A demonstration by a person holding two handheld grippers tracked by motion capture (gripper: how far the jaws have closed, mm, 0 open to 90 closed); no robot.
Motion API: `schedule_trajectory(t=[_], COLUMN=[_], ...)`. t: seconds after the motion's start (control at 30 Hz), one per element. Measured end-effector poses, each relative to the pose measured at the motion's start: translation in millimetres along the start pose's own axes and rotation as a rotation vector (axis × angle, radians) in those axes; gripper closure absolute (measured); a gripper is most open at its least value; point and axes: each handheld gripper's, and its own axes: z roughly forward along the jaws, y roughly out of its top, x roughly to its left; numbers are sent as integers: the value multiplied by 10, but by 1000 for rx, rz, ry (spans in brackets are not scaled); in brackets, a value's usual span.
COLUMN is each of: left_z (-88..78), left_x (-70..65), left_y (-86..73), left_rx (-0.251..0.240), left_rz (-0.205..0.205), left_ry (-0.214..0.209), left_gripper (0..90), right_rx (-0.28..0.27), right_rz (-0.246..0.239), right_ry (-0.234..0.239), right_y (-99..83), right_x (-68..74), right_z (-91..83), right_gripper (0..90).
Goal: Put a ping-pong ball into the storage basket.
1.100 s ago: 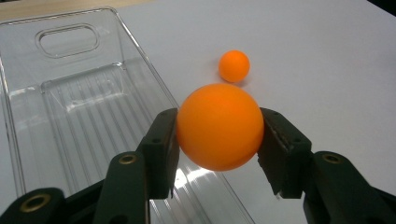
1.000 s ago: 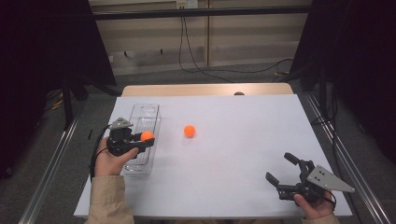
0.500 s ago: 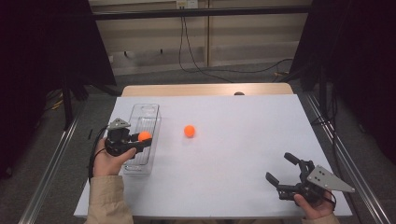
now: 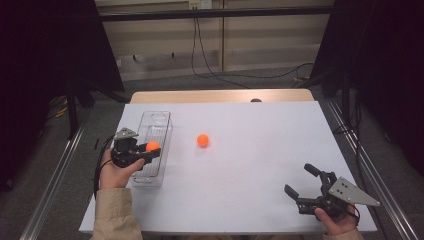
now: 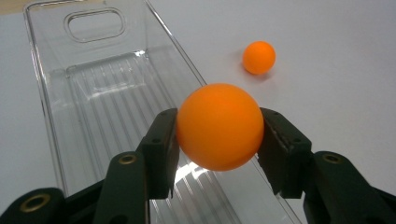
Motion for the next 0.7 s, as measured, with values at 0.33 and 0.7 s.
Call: schedule_trajectory(t=[0.33, 0.7], left_z=[16, 46], left_x=[46, 60], left_y=[-33, -47], left_rx=[12, 14], left_rz=[-3, -3], left_ry=[23, 45], left_gripper=[508, 507], right_rx=[-2, -4], right_rz=[0, -1], right_ry=[0, 0], right_y=[0, 0], right_x=[0, -1], right_z=[0, -2], right_gripper=[48, 48])
